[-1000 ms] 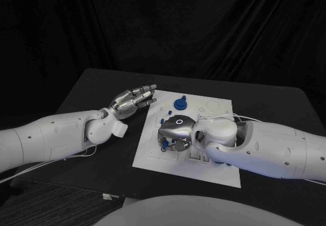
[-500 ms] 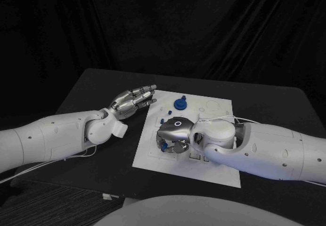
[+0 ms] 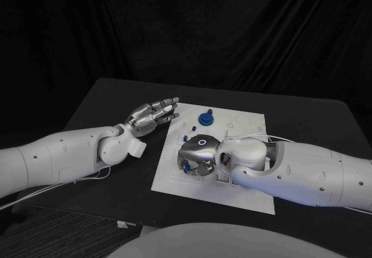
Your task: Assemble the parts on the task board
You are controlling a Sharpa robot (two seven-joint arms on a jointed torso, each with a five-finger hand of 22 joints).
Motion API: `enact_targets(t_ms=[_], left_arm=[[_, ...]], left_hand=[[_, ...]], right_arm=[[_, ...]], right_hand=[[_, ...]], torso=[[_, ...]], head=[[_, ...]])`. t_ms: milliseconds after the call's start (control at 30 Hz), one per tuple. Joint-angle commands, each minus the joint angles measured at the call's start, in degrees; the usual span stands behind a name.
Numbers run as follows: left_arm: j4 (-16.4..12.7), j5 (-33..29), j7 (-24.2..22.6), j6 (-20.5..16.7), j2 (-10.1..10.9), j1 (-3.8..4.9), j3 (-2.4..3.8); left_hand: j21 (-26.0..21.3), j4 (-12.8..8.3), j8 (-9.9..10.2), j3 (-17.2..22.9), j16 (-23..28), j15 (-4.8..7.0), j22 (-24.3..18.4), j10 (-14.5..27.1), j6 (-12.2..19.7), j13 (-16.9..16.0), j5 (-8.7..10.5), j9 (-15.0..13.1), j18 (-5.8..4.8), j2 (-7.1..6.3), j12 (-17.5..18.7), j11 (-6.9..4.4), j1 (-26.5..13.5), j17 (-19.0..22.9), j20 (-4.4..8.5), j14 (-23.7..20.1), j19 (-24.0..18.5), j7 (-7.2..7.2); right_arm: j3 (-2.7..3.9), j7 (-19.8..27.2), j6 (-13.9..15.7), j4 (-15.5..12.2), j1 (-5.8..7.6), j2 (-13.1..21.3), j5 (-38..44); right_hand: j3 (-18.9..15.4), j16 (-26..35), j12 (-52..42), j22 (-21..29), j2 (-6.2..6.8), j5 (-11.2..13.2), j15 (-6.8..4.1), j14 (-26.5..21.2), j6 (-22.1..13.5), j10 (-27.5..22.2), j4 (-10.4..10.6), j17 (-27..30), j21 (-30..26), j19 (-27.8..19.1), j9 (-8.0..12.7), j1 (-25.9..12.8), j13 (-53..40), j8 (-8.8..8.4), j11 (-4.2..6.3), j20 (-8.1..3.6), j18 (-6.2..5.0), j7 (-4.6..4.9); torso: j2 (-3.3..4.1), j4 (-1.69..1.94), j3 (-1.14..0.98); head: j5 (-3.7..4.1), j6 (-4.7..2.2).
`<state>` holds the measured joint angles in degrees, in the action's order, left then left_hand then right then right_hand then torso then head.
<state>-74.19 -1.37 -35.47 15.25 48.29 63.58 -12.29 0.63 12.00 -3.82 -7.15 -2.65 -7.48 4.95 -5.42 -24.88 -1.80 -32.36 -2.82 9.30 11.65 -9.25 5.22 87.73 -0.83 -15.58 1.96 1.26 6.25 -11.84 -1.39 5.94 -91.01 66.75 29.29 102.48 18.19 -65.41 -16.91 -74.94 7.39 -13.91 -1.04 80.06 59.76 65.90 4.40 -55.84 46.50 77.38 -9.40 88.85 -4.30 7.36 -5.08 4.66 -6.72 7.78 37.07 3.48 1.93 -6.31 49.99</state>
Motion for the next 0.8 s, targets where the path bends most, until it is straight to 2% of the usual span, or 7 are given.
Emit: enact_targets(t_ms=[33,167,233,333,400,633,800], left_arm=[[0.00,-0.30,-0.74,0.95,-0.14,-0.14,0.06],[0.07,-0.30,-0.72,1.00,-0.16,-0.23,0.06],[0.10,-0.30,-0.71,1.02,-0.16,-0.29,0.06],[0.12,-0.30,-0.65,1.03,-0.15,-0.36,0.06],[0.13,-0.30,-0.60,1.03,-0.14,-0.40,0.06],[0.27,-0.30,-0.50,1.07,-0.24,-0.54,0.06],[0.32,-0.30,-0.44,1.12,-0.27,-0.59,0.06]], left_hand=[[0.21,0.11,-0.20,0.38,-0.21,-0.02,-0.03,0.46,0.12,0.07,-0.21,-0.04,1.05,0.03,0.21,-0.03,0.05,-0.02,-0.01,-0.27,-0.05,0.42],[0.21,0.11,-0.20,0.38,-0.21,-0.02,-0.03,0.46,0.12,0.07,-0.21,-0.04,1.05,0.03,0.21,-0.03,0.05,-0.02,-0.01,-0.27,-0.05,0.42],[0.21,0.11,-0.20,0.38,-0.21,-0.02,-0.03,0.46,0.12,0.07,-0.21,-0.04,1.05,0.03,0.21,-0.03,0.05,-0.02,-0.01,-0.27,-0.05,0.42],[0.21,0.11,-0.20,0.38,-0.21,-0.02,-0.03,0.46,0.12,0.07,-0.21,-0.04,1.05,0.03,0.21,-0.03,0.05,-0.02,-0.01,-0.27,-0.05,0.42],[0.21,0.11,-0.20,0.38,-0.21,-0.02,-0.03,0.46,0.12,0.07,-0.21,-0.04,1.05,0.03,0.21,-0.03,0.05,-0.02,-0.01,-0.27,-0.05,0.42],[0.19,0.04,-0.15,0.50,-0.17,-0.05,-0.13,0.56,0.35,0.09,-0.19,-0.01,1.04,0.04,0.31,-0.02,0.10,-0.01,-0.04,-0.31,-0.07,0.44],[0.19,0.04,-0.15,0.50,-0.17,-0.05,-0.13,0.56,0.35,0.09,-0.19,-0.01,1.04,0.04,0.31,-0.02,0.10,-0.01,-0.04,-0.31,-0.07,0.44]], right_arm=[[-0.04,-0.46,-0.33,-0.10,-0.32,-0.09,0.33],[-0.04,-0.79,-0.85,-0.10,-0.44,-0.02,0.33],[-0.04,-1.09,-1.32,-0.10,-0.49,0.01,0.33],[-0.04,-1.32,-1.72,-0.11,-0.54,0.08,0.33],[-0.04,-1.42,-1.93,-0.14,-0.57,0.13,0.33],[-0.04,-2.56,-2.48,-0.48,-0.70,0.55,0.33],[-0.04,-2.96,-1.11,-0.64,-0.73,1.10,0.34]], right_hand=[[-0.13,0.54,-1.14,-4.86,0.38,0.12,0.10,-0.72,-0.91,0.71,-0.45,0.42,-1.36,-0.80,0.11,-0.29,-2.82,-0.66,1.57,0.12,-0.82,0.08],[-0.66,1.19,-1.19,-4.28,0.90,1.16,0.11,-1.65,-3.16,-3.41,-0.35,1.12,-4.06,-1.95,0.37,-1.47,-3.61,-1.94,1.20,0.25,-1.25,-0.13],[-1.13,2.04,-0.80,-3.73,1.28,1.95,0.08,-2.75,-5.86,-8.33,-0.26,2.09,-6.63,-3.07,0.66,-2.32,-4.11,-3.21,0.43,0.23,-1.61,-1.27],[-1.73,2.98,-1.22,-3.18,1.46,2.46,0.55,-4.46,-7.35,-13.32,-0.40,3.28,-9.74,-4.64,0.50,-2.94,-5.02,-3.45,-0.36,0.55,-1.98,-1.62],[-2.49,3.05,-2.02,-2.99,1.43,2.87,0.71,-5.33,-9.22,-16.93,-0.56,3.59,-11.15,-5.32,0.45,-3.33,-5.86,-3.50,-0.65,0.84,-2.12,-2.58],[-6.66,4.18,-4.51,-2.24,1.24,4.93,1.65,-9.02,-13.03,-28.65,0.11,6.41,-16.61,-7.70,-0.15,-3.40,-7.21,-3.39,-1.51,1.85,-2.74,-3.22],[-7.93,5.23,-5.02,-2.03,1.58,4.94,1.75,-10.45,-13.87,-31.65,1.62,8.55,-18.24,-8.29,-0.15,-2.30,-6.88,-3.22,-1.54,2.00,-2.95,-3.45]], torso=[[0.00,0.00,0.01],[-0.01,0.02,0.02],[-0.01,0.03,0.04],[-0.01,0.02,0.05],[-0.01,0.01,0.04],[-0.01,0.00,-0.01],[-0.01,-0.03,-0.01]], head=[[-0.05,0.01],[-0.07,0.01],[-0.09,0.01],[-0.07,0.01],[-0.11,0.01],[-0.05,0.01],[-0.17,0.01]])
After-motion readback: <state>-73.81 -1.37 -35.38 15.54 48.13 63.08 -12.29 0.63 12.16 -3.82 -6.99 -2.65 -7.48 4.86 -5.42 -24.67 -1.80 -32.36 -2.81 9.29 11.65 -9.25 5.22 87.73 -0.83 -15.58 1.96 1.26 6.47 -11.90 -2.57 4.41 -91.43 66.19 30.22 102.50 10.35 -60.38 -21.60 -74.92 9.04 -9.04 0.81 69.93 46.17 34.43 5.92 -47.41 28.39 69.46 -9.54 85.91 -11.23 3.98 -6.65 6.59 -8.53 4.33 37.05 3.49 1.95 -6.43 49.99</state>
